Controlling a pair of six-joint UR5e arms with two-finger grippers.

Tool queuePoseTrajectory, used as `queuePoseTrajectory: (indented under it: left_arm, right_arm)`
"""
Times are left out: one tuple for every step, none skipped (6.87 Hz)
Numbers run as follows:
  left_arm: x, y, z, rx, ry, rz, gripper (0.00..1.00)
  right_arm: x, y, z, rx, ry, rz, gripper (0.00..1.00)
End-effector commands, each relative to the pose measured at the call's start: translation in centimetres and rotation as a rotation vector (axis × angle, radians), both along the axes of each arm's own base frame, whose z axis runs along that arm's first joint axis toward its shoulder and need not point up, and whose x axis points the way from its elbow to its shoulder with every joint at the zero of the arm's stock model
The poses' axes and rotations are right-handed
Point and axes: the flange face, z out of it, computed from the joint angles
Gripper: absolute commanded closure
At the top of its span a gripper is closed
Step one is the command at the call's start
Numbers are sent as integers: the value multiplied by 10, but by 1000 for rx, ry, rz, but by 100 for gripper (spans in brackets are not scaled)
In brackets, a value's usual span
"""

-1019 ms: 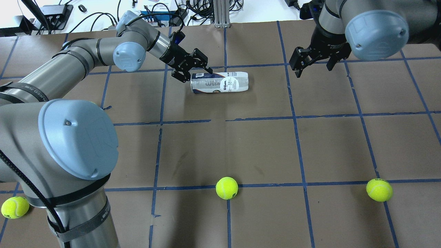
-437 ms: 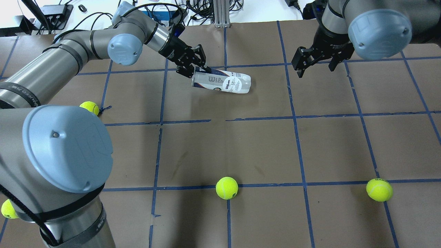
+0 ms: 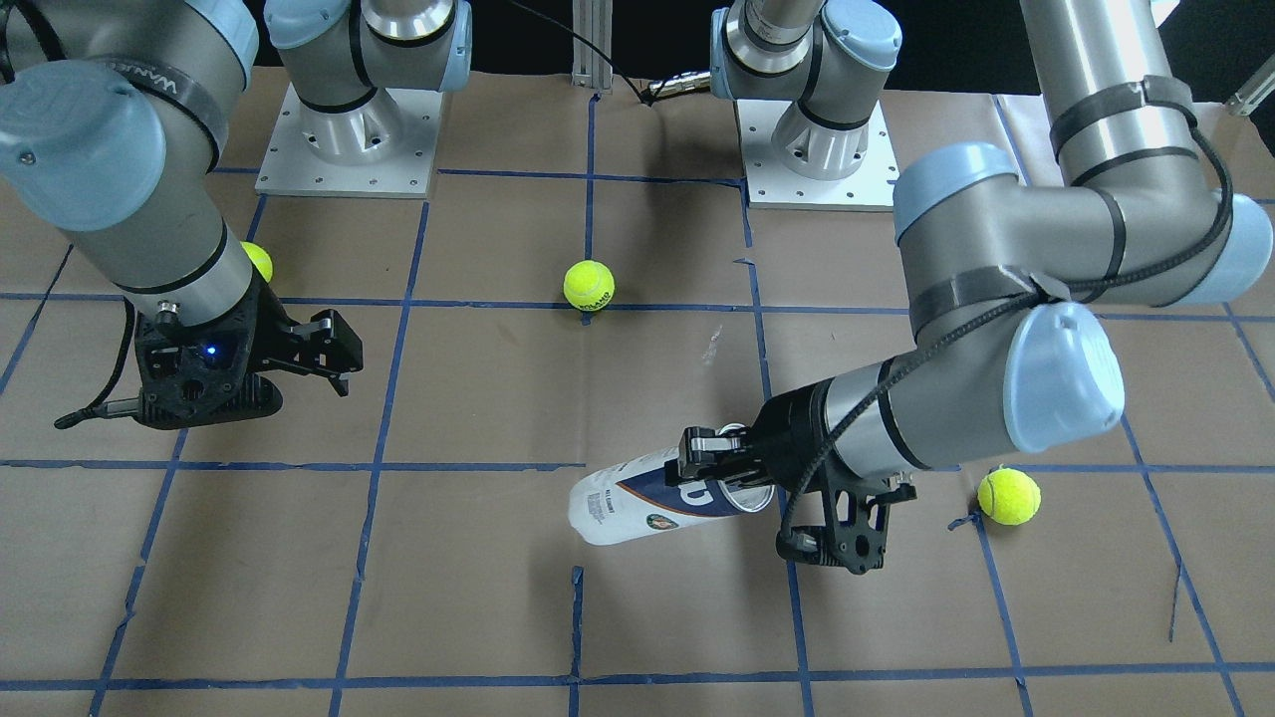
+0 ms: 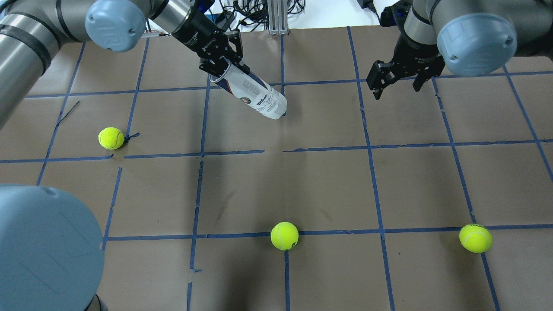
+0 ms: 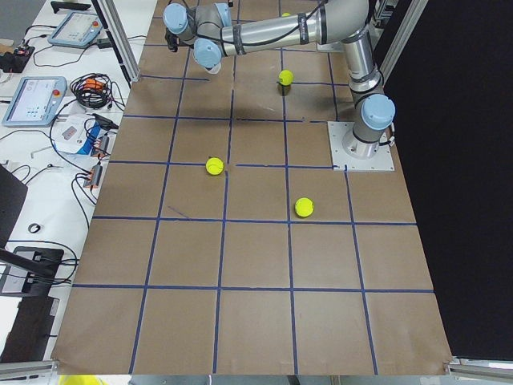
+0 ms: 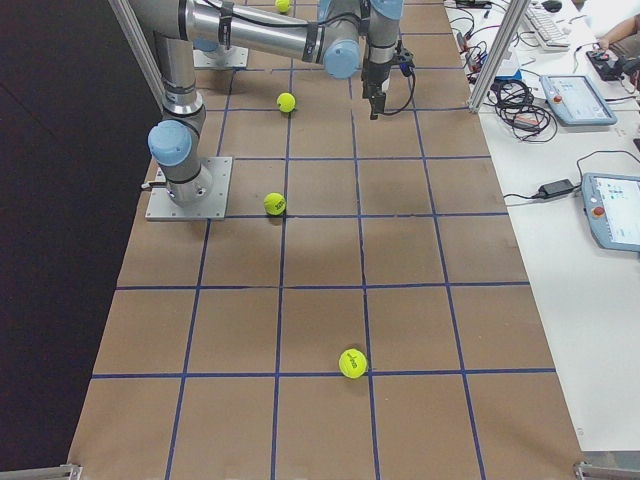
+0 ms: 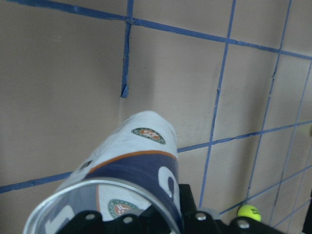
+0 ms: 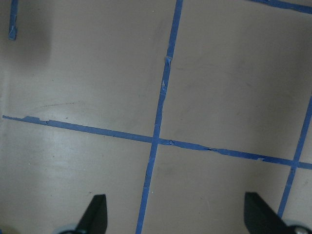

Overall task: Lift up tennis ball bucket
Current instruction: 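Grasp the can's open end with the left gripper and tilt it up, then rotate the can upright with the left gripper and set it down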

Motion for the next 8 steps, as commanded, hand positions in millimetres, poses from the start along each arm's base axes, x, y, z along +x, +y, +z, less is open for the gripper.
queuePoseTrajectory:
  left_arm:
    - [-41,8,21,-199,-303,-106,100]
    - [-65,8,2,-241,-422,-179,100]
    - [-73,5,-11,-255,-486,-222,100]
    - [-78,7,-21,-255,-530,-273,100]
    - [-79,6,-25,-248,-532,-277,100]
    - [-79,4,-36,-234,-542,-284,100]
    - [-79,2,-43,-226,-544,-285,99]
    - [-79,1,-43,-225,-544,-286,73]
  right_arm:
    - [0,0,1,-1,1,-1,0]
    - [0,0,1,-3,-1,-1,0]
    - [0,0,1,-3,-1,-1,0]
    - [0,0,1,-3,-1,-1,0]
    - [0,0,1,-3,-2,-1,0]
    - [0,0,1,-3,-2,-1,0]
    - [0,0,0,-1,-2,-1,0]
    - [0,0,0,-1,-2,-1,0]
